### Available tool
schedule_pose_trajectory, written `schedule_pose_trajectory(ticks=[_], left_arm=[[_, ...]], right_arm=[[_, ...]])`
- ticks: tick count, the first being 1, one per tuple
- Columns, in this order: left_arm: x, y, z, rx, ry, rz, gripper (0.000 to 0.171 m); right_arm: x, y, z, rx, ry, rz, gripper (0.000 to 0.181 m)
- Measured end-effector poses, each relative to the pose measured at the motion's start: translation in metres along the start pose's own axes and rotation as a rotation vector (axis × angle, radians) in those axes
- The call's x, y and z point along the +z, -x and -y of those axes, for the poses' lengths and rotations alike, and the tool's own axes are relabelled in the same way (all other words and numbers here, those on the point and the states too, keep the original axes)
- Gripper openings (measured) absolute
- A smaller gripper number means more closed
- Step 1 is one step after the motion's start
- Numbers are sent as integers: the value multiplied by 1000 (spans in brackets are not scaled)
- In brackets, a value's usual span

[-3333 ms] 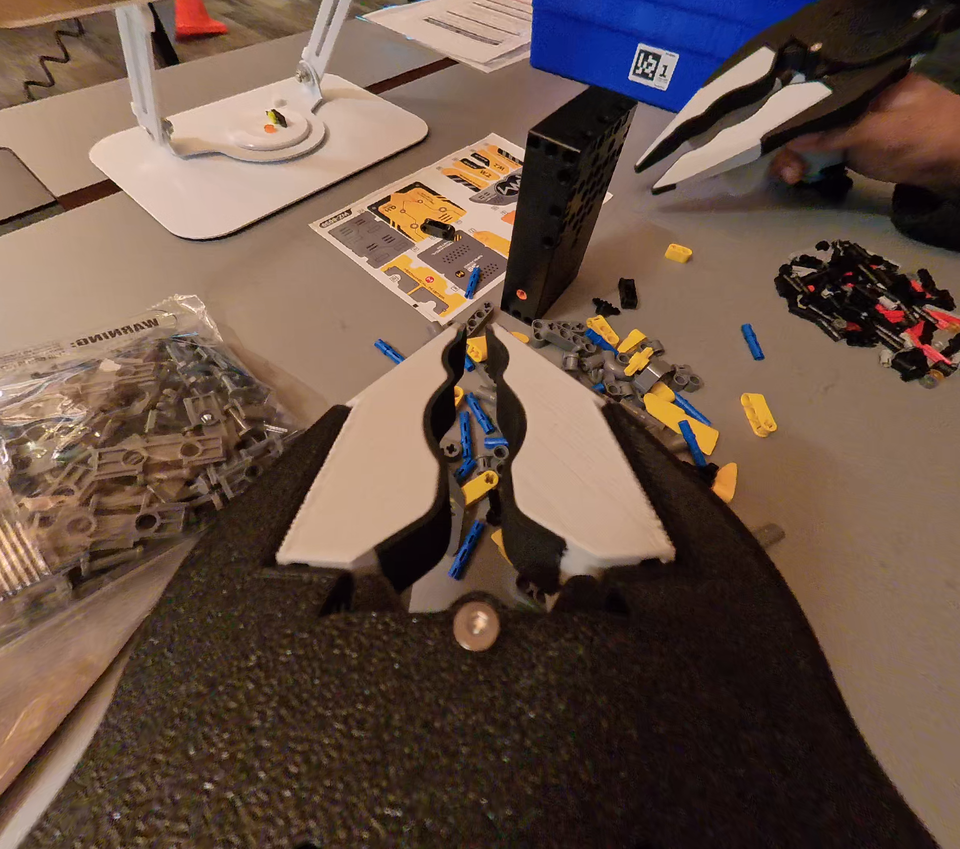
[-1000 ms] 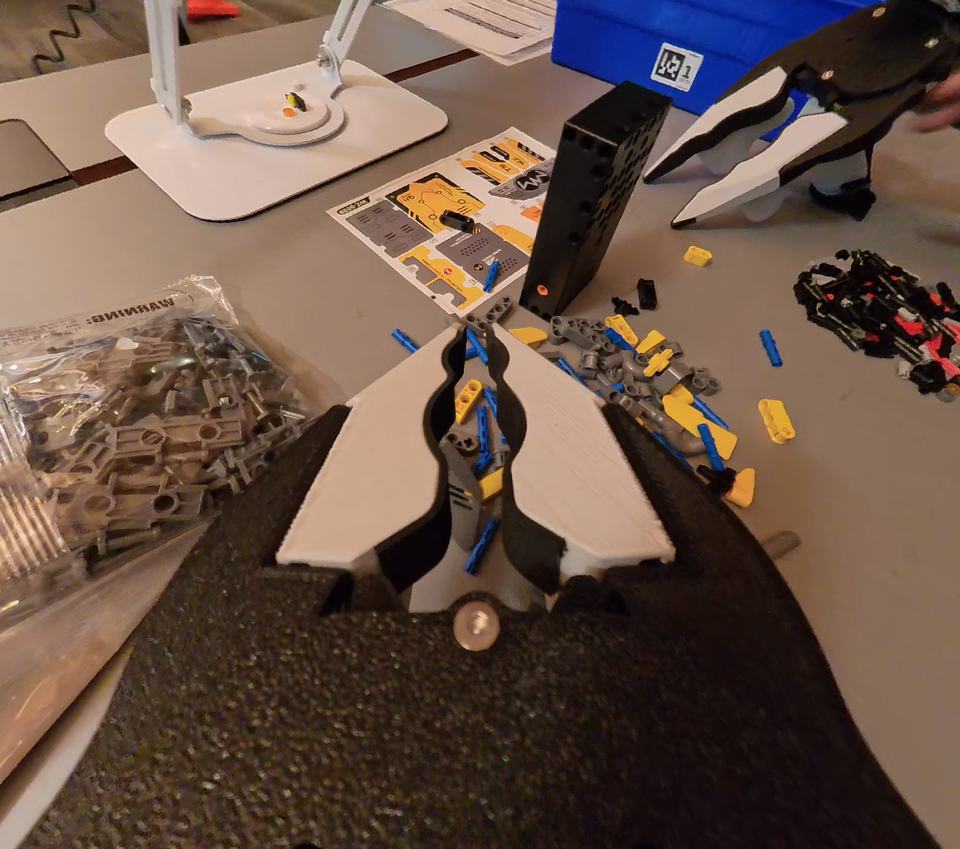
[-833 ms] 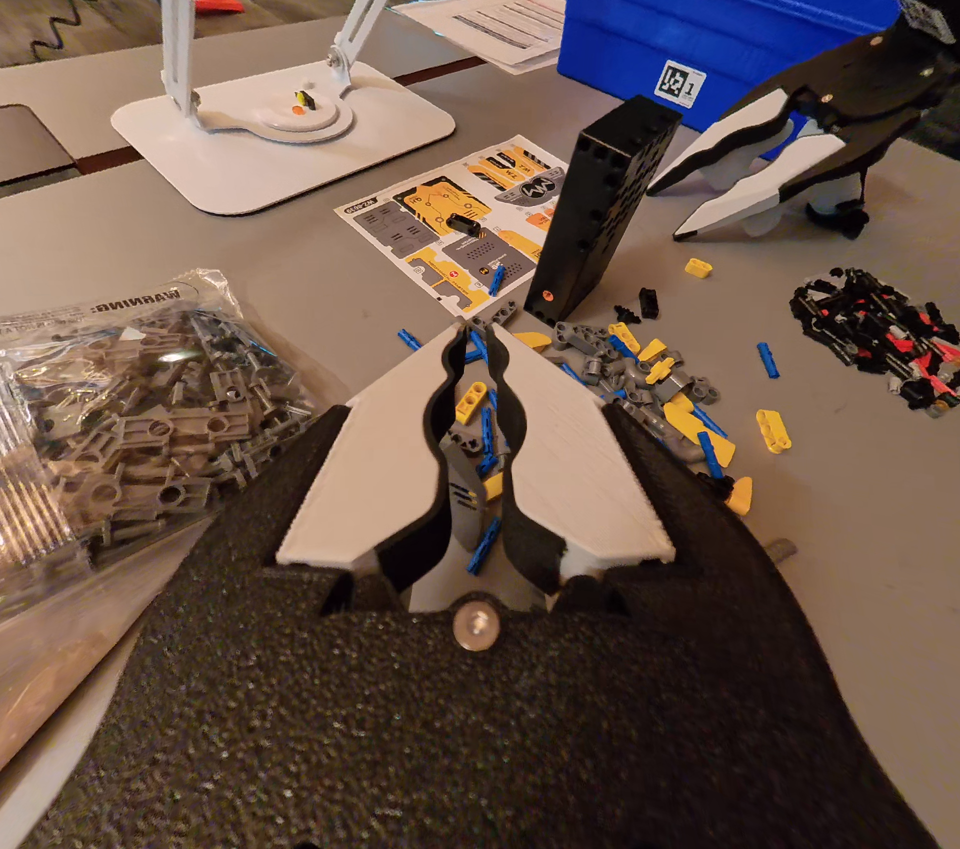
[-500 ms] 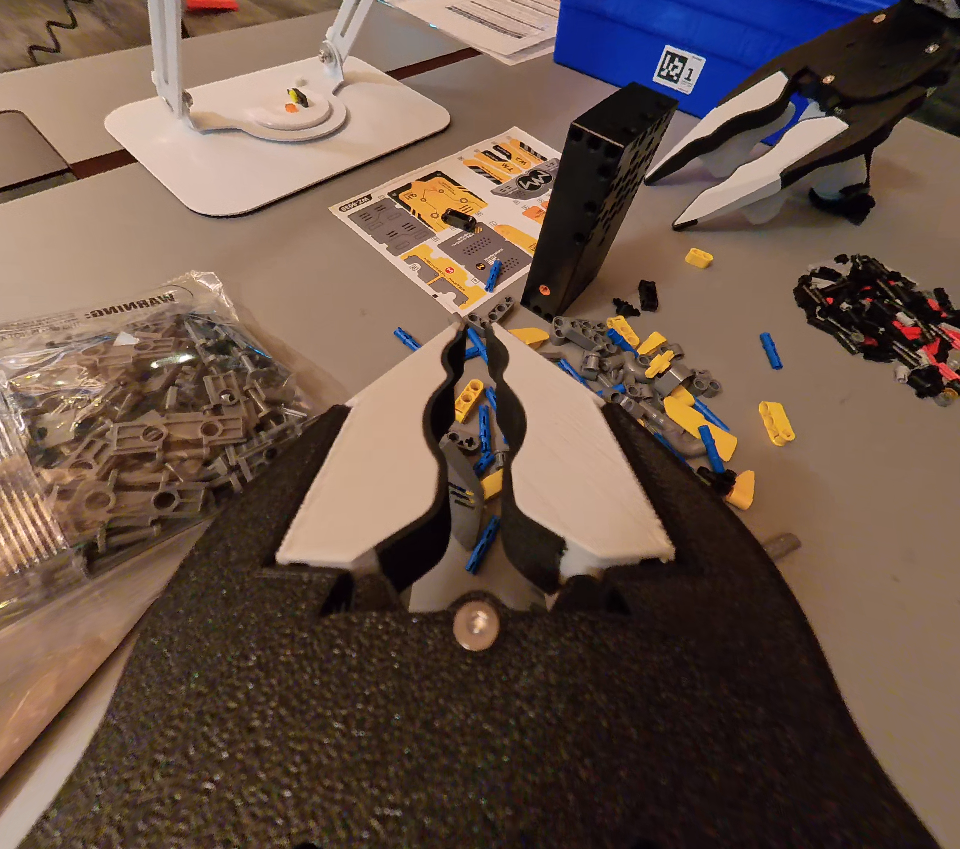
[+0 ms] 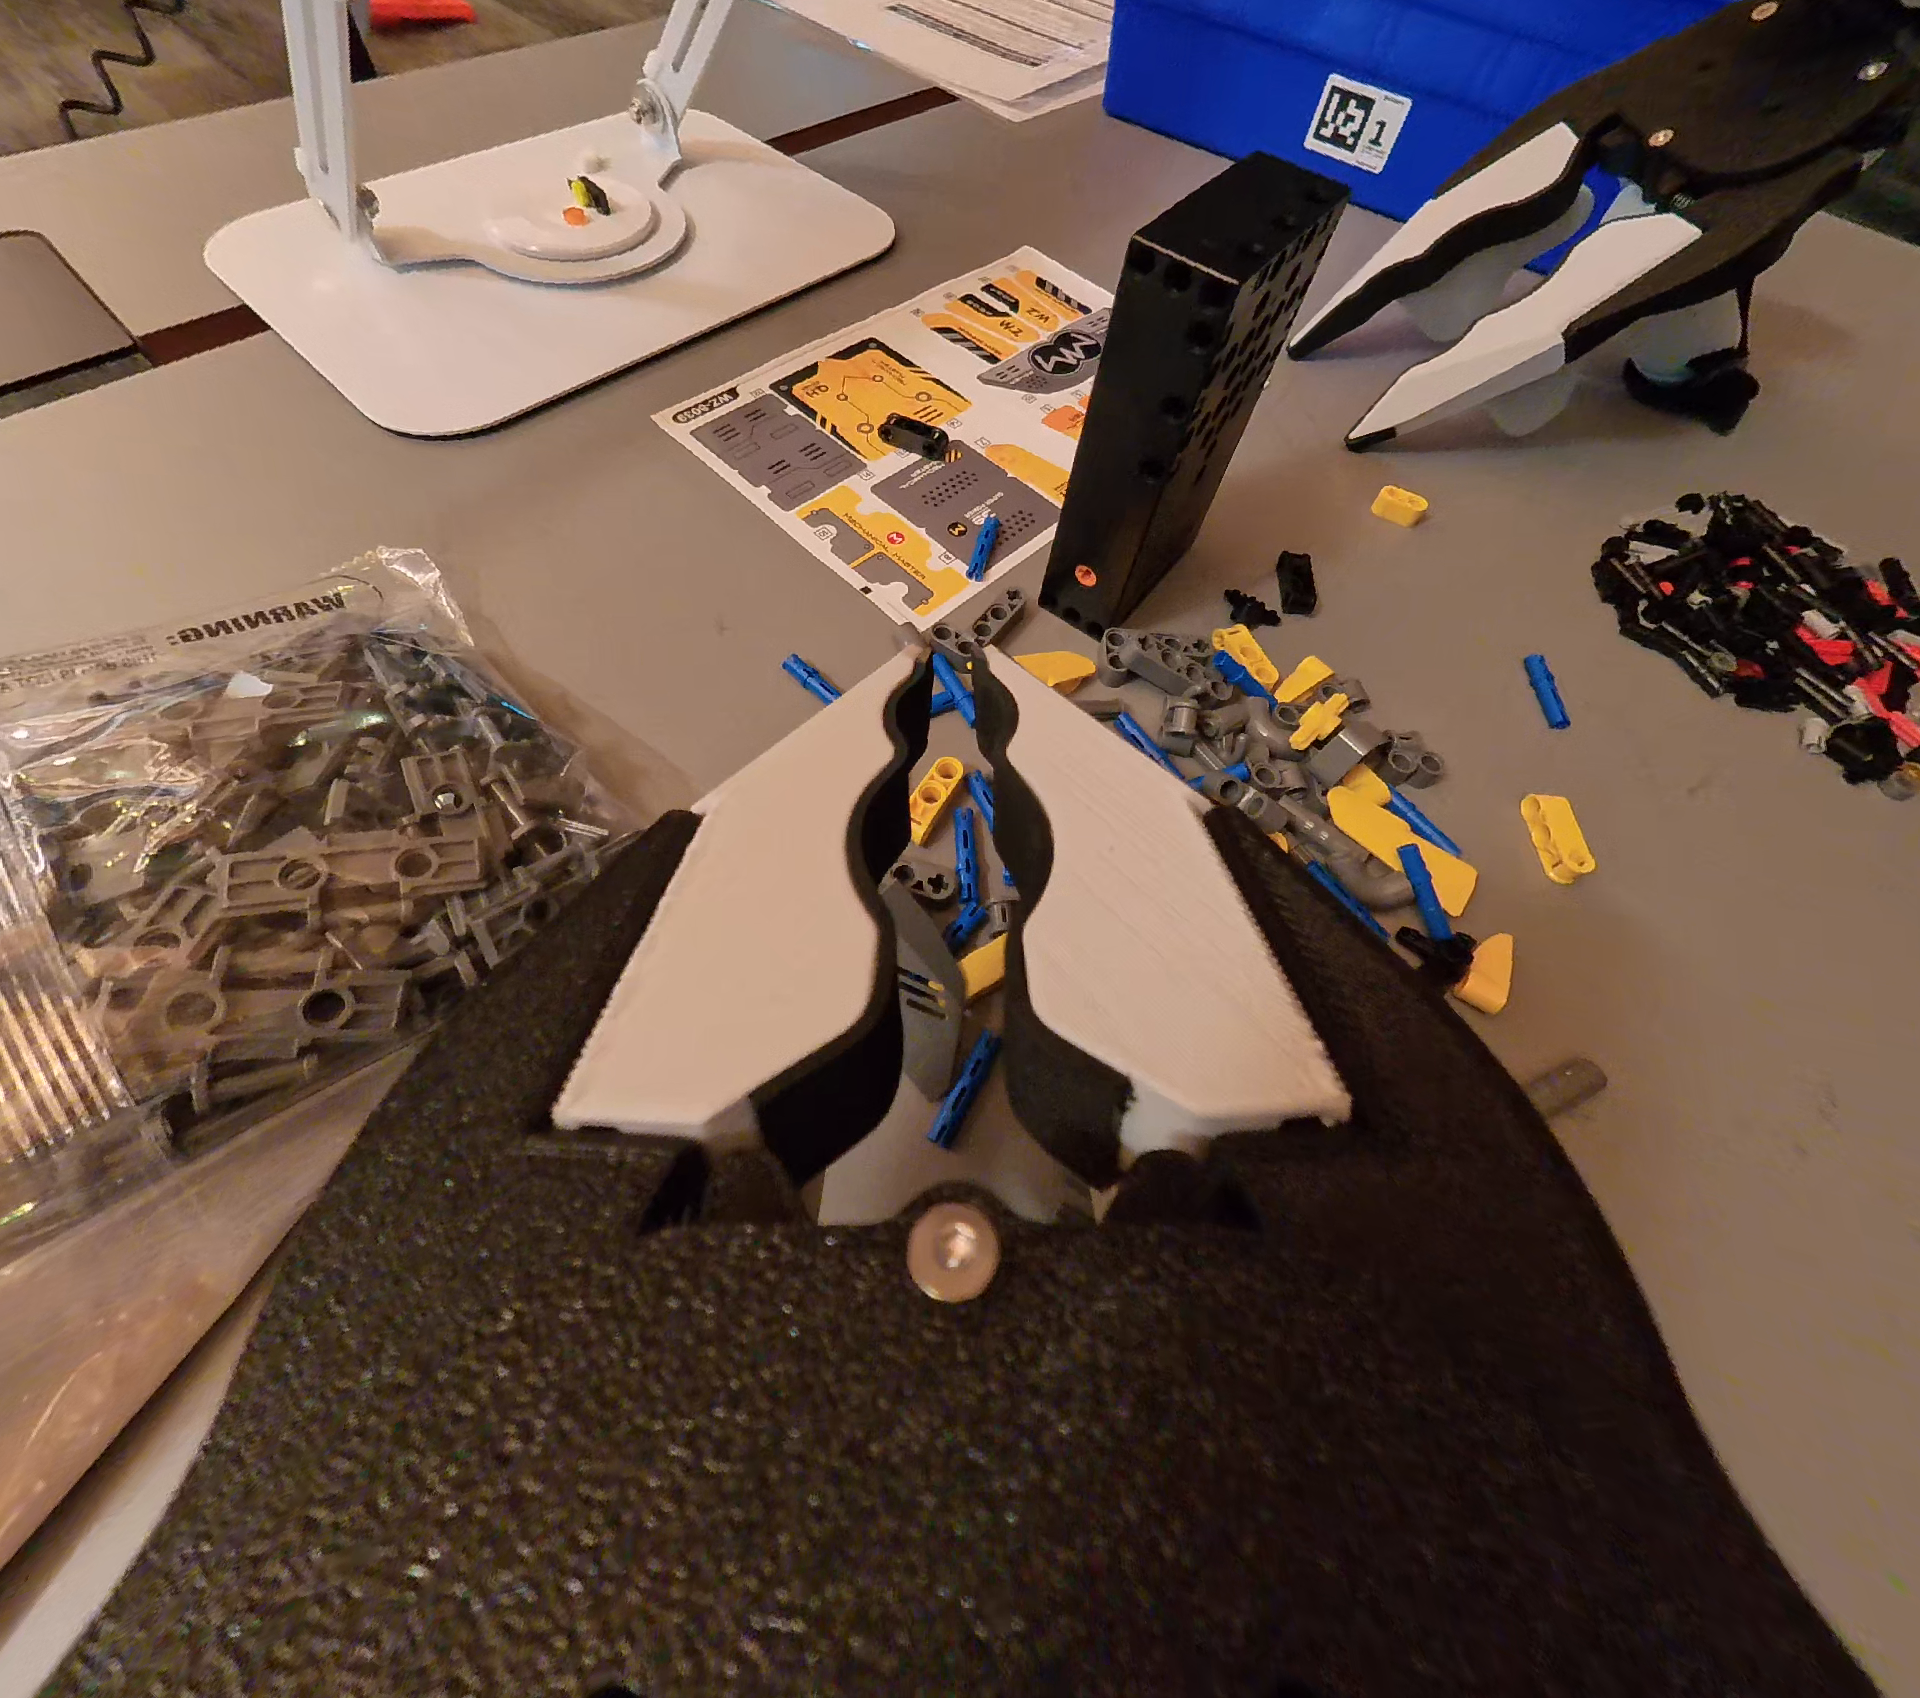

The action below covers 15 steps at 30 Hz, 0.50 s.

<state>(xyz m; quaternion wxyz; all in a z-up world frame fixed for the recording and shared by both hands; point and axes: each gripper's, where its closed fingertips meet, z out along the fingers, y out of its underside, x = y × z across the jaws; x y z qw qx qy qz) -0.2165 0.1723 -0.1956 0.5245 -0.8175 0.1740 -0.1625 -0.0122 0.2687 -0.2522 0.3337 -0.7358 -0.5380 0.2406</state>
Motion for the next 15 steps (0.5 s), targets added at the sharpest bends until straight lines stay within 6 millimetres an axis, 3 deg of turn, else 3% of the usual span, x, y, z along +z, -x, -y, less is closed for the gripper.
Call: schedule_pose_trajectory(ticks=[15], left_arm=[[1, 0, -2, 0, 12, -1, 6]], right_arm=[[0, 0, 0, 0, 0, 0, 51]])
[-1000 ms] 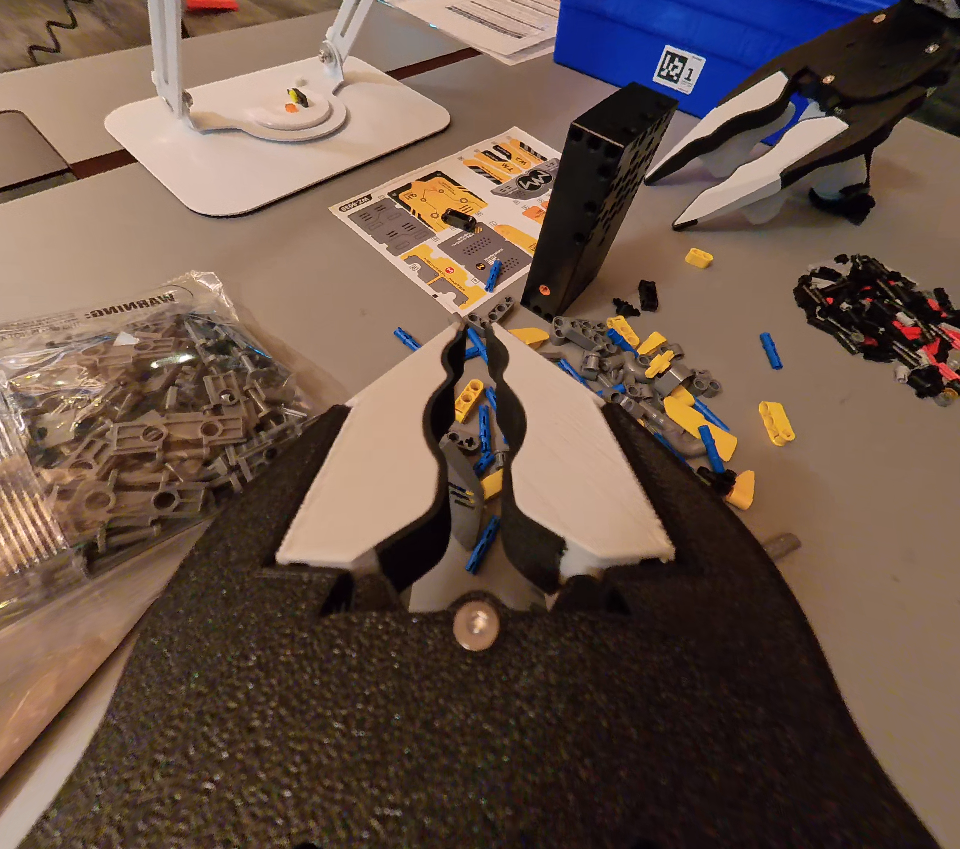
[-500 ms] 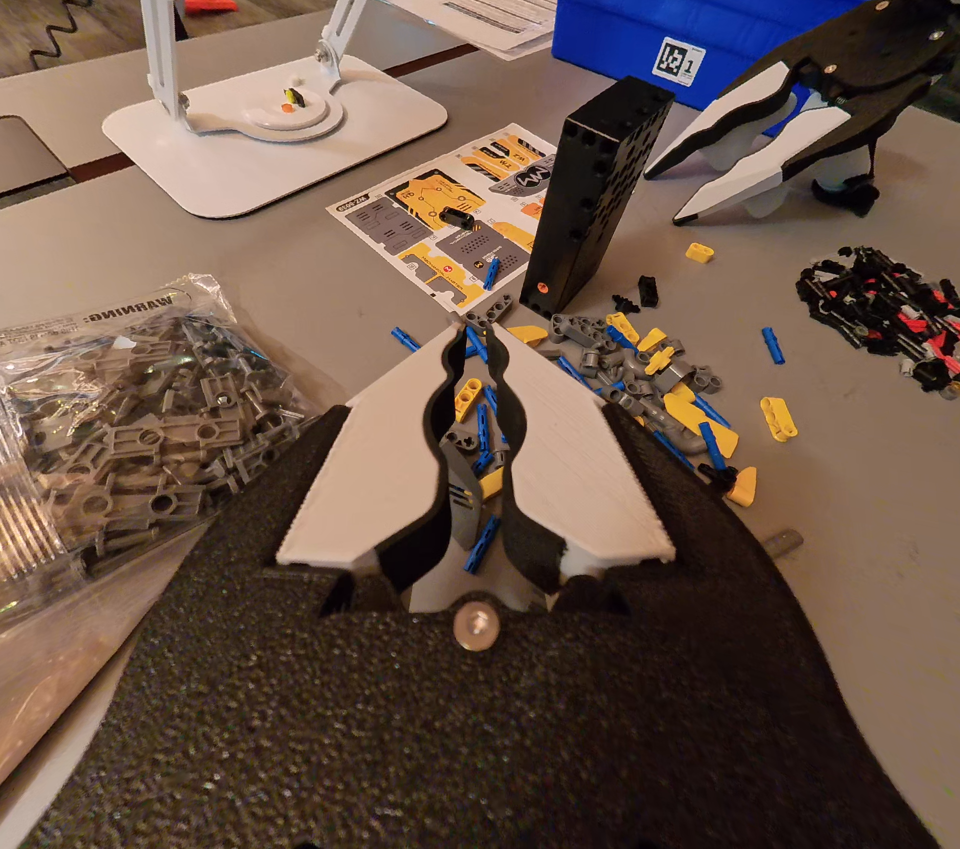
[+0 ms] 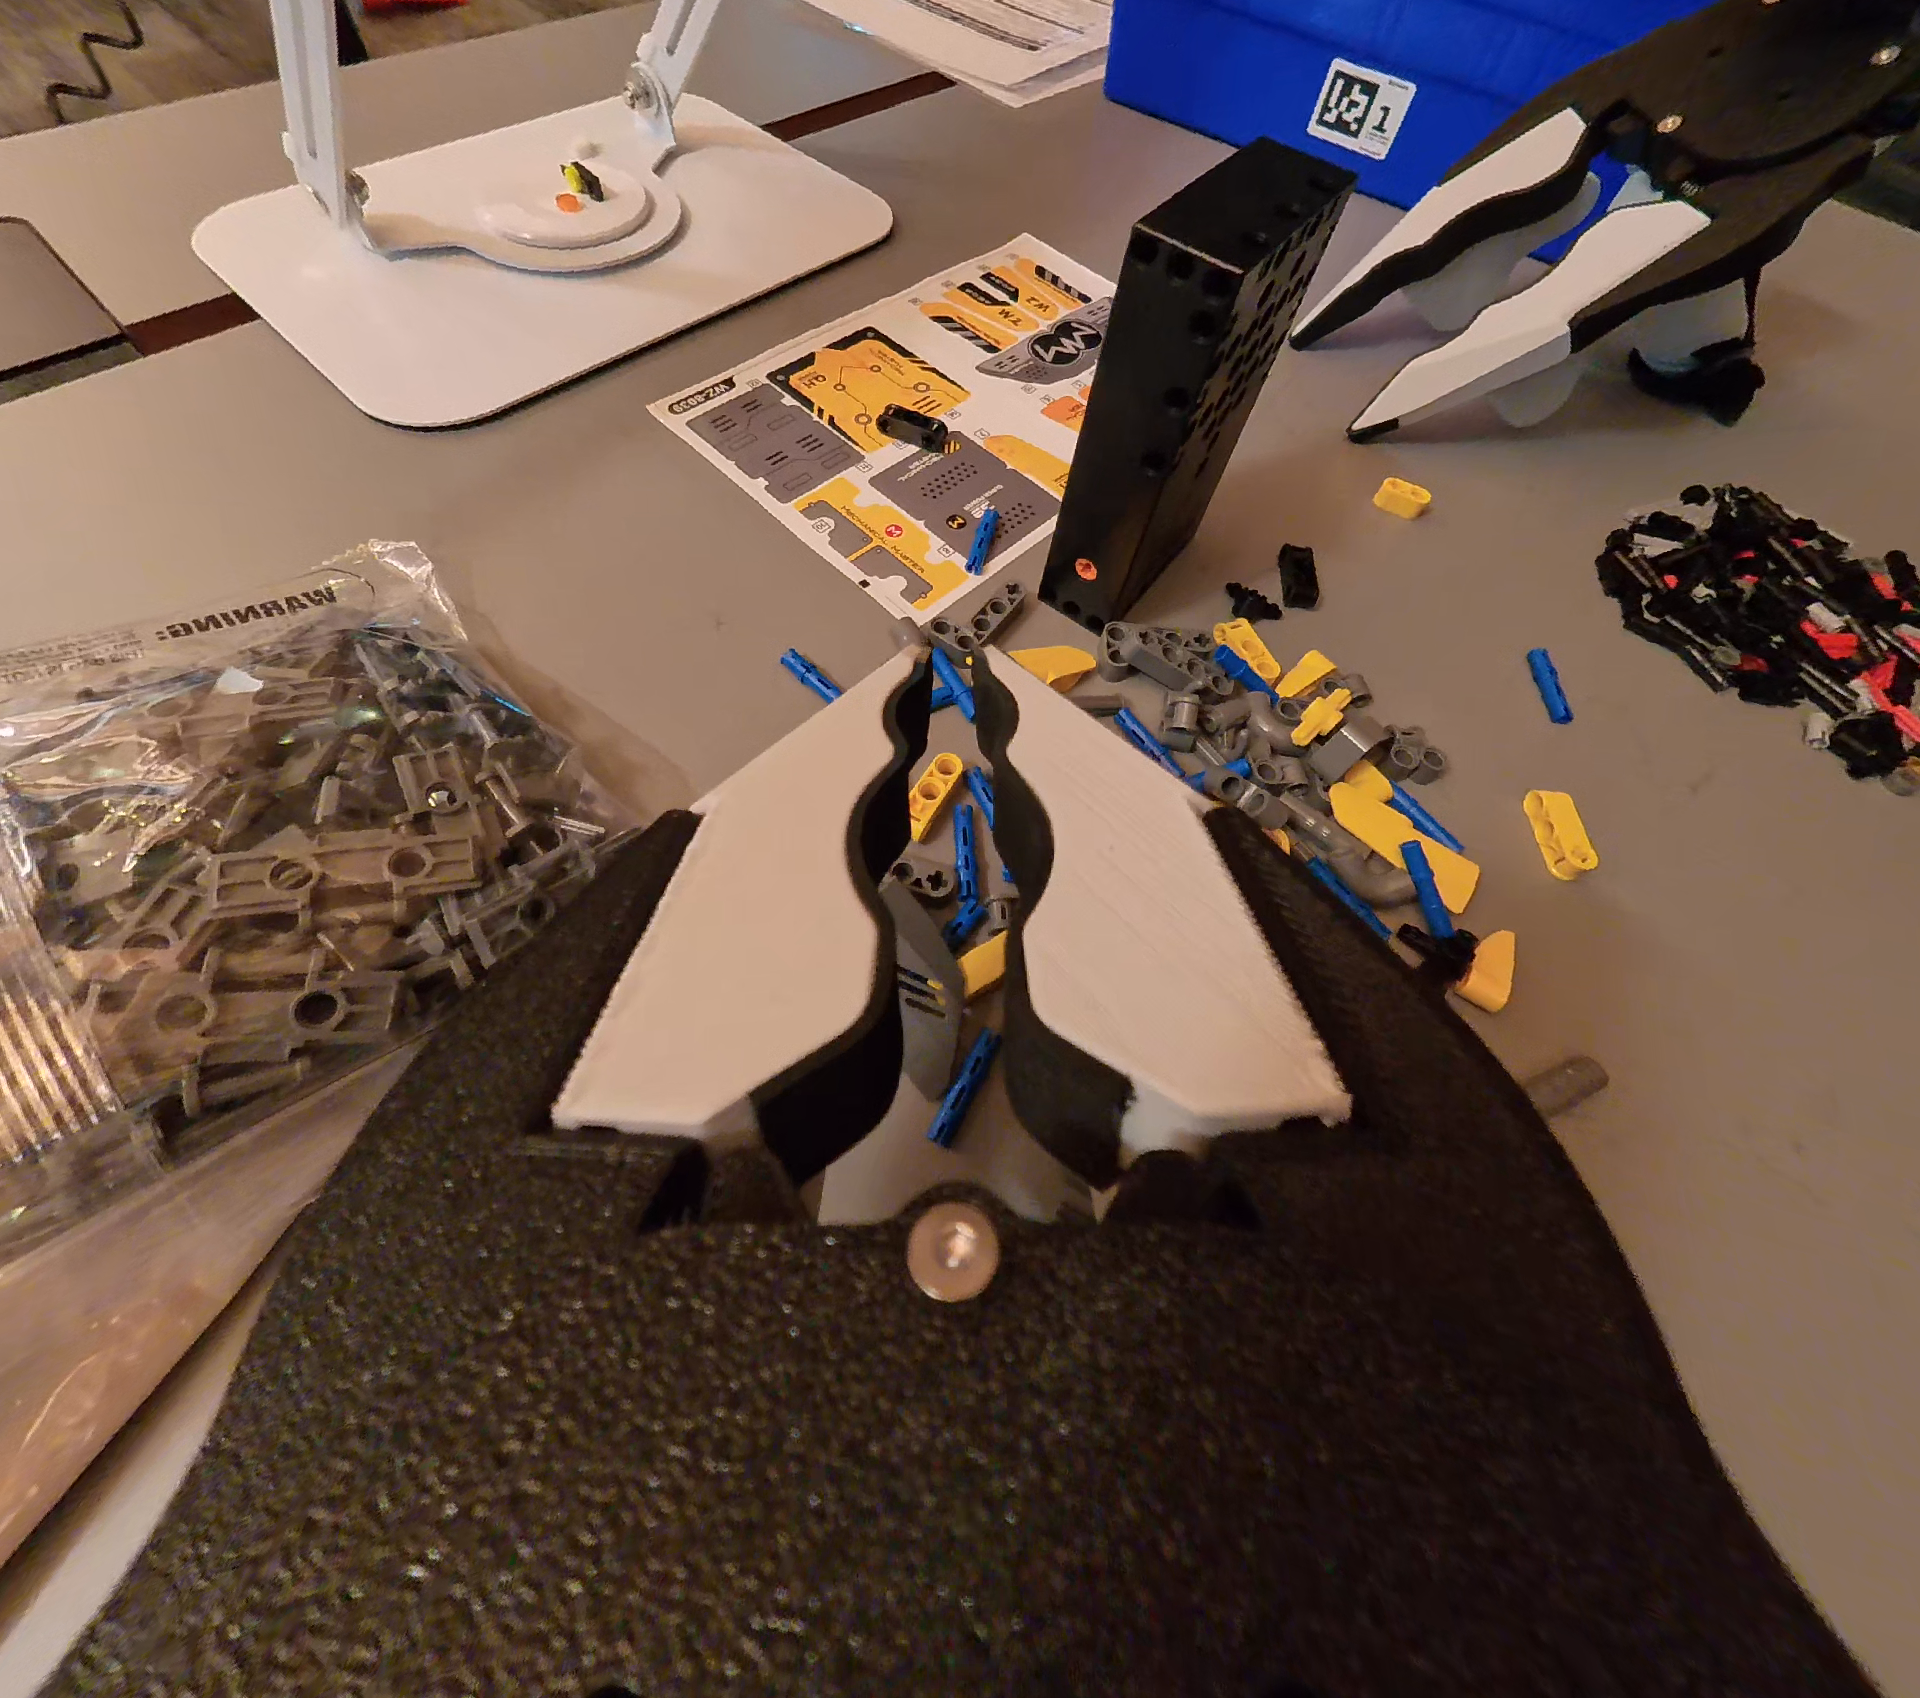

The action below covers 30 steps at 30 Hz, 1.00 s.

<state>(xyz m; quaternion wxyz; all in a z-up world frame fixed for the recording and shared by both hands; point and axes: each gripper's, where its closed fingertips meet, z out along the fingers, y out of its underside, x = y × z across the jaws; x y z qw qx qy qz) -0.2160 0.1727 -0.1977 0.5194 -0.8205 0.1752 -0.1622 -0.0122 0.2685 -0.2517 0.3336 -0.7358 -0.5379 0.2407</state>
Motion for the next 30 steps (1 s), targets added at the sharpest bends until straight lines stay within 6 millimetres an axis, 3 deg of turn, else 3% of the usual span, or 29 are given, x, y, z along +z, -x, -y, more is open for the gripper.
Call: schedule_pose_trajectory(ticks=[25, 30], left_arm=[[-4, 4, 0, -97, -10, -25, 6], [-4, 1, 1, -79, -13, -27, 6]], right_arm=[[1, 0, -1, -2, 0, -2, 51], [-5, 4, 3, 128, -32, 152, 56]])
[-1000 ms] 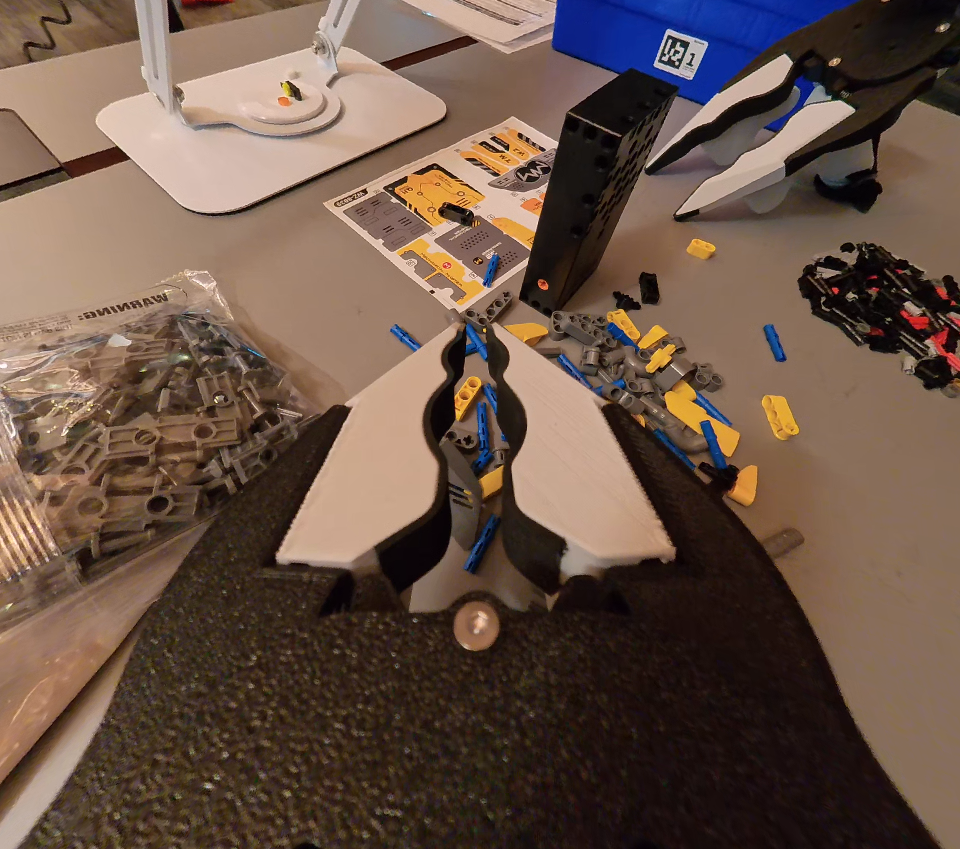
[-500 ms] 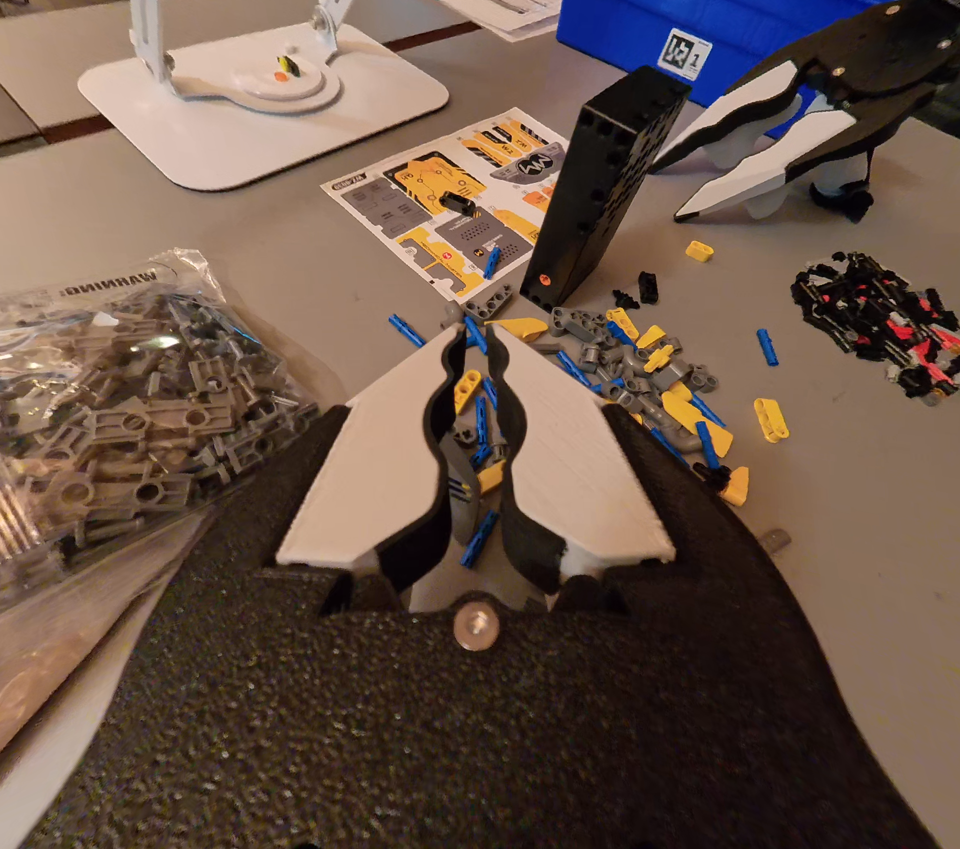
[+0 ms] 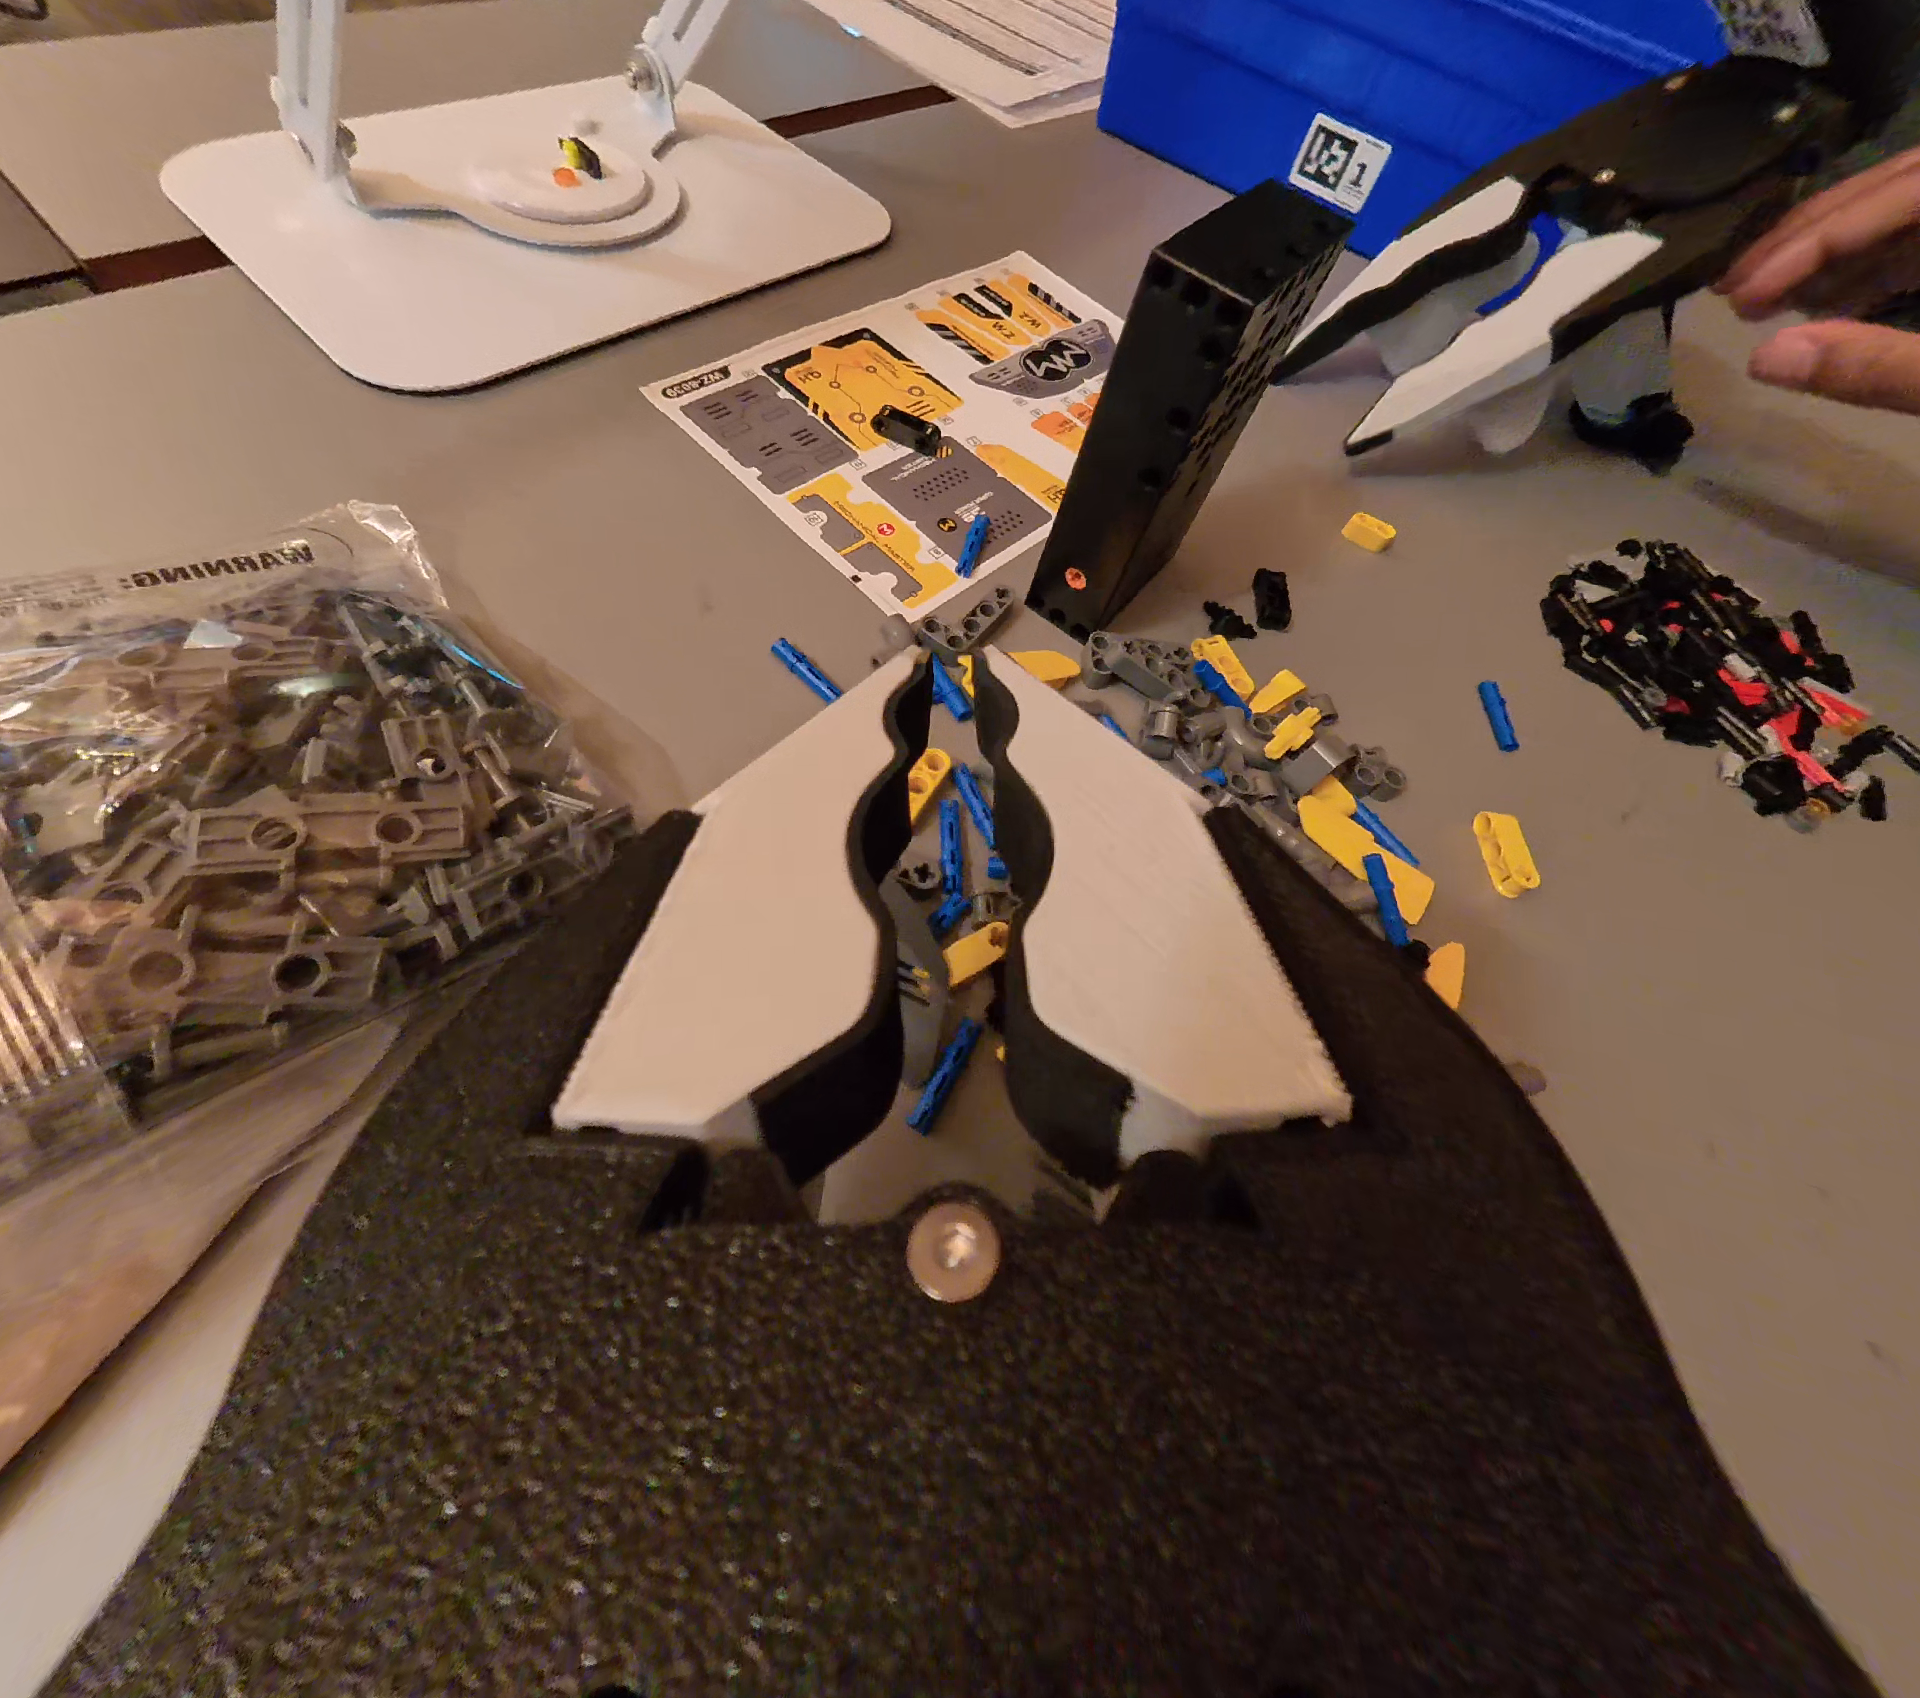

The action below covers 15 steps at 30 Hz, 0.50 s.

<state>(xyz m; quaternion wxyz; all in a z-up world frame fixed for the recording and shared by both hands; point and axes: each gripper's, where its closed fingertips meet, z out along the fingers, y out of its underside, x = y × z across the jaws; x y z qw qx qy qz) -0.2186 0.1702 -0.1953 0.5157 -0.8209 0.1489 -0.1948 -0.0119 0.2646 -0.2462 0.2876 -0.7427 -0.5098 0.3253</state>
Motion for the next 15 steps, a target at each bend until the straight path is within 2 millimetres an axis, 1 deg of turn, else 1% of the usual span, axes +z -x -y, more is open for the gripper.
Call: schedule_pose_trajectory(ticks=[3, 4, 5, 6, 7, 8, 9, 10, 11, 12, 13, 15], left_arm=[[-2, 3, 1, 36, -4, 29, 6], [-2, 3, 1, 44, -9, 34, 6], [-3, 3, 2, 48, -14, 34, 6], [-3, 3, 2, 49, -17, 33, 6], [-3, 3, 2, 49, -18, 33, 6], [-3, 3, 3, 52, -19, 35, 6], [-3, 3, 3, 57, -21, 37, 6], [-3, 3, 4, 63, -22, 40, 6], [-3, 3, 4, 69, -23, 43, 6], [-2, 3, 4, 74, -22, 46, 6], [-2, 3, 3, 79, -20, 48, 6], [-2, 3, 3, 83, -19, 52, 6]], right_arm=[[-5, -1, 5, 133, -37, 119, 56], [-6, -6, 8, 227, -59, 127, 55], [-5, -14, 15, 365, -105, 116, 55], [-3, -18, 27, 507, -200, 159, 55], [-2, -21, 41, 649, -335, 264, 55], [-1, -16, 49, 795, -405, 445, 53], [-13, -8, 63, 902, -491, 720, 25], [-33, -9, 78, 955, -567, 918, 29], [-31, -7, 75, 950, -510, 939, 33], [-33, -2, 75, 919, -494, 979, 56], [-33, 0, 75, 893, -499, 980, 65], [-31, -4, 77, 904, -535, 939, 60]])
